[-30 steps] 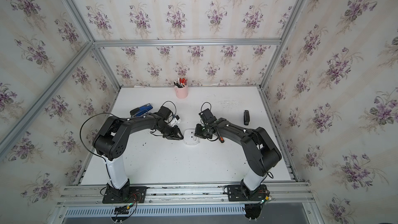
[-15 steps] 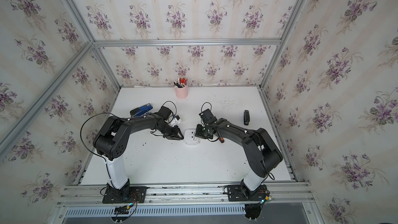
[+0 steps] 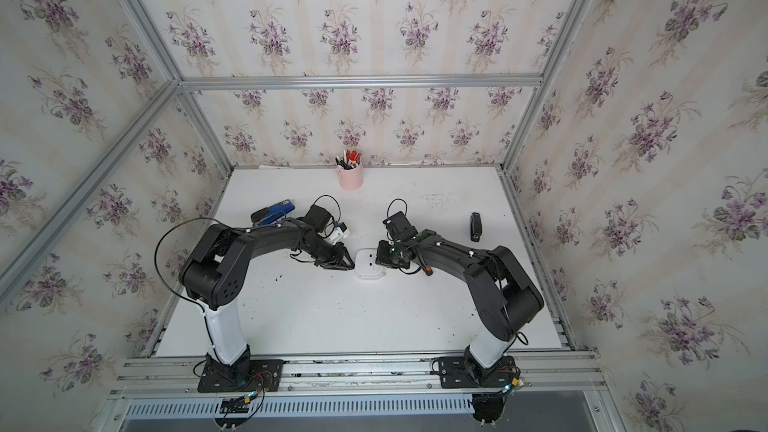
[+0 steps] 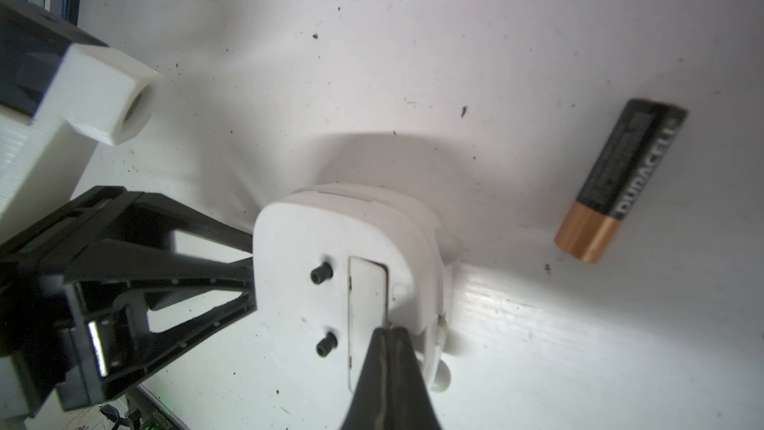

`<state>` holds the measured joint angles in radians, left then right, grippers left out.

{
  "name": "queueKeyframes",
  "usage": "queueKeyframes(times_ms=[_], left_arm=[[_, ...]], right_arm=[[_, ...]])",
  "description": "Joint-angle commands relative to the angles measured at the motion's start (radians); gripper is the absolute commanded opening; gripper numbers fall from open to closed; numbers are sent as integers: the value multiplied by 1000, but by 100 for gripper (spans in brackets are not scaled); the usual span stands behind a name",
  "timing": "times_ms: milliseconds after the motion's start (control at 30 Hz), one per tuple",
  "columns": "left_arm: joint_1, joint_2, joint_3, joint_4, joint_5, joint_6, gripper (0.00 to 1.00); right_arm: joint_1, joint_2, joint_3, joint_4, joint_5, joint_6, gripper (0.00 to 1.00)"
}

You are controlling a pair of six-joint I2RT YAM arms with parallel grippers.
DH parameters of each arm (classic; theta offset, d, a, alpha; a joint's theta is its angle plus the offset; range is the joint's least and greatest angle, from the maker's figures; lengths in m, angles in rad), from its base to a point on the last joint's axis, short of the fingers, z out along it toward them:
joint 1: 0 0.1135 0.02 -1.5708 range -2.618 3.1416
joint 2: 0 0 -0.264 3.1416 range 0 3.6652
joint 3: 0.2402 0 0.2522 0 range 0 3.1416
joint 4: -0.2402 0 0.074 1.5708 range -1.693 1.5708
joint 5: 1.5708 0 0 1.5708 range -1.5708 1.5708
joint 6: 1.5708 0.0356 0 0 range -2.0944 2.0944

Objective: Remove the battery from the alarm
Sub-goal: Install the cover on the alarm.

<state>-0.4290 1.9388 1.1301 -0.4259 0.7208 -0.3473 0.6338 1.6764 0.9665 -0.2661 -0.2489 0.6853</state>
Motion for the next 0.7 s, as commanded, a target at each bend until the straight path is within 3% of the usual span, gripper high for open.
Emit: queueKeyframes(times_ms=[0, 133, 667], left_arm=[[-5, 11, -9, -48, -89, 17, 36], [-5, 9, -9, -49, -90, 16, 36], [-5, 5, -9, -54, -98, 19, 36]], right_arm=[[6, 9, -3, 2, -26, 12, 9], [5, 4, -12, -6, -24, 20, 21], [-21, -38, -38, -42, -14, 26, 38]])
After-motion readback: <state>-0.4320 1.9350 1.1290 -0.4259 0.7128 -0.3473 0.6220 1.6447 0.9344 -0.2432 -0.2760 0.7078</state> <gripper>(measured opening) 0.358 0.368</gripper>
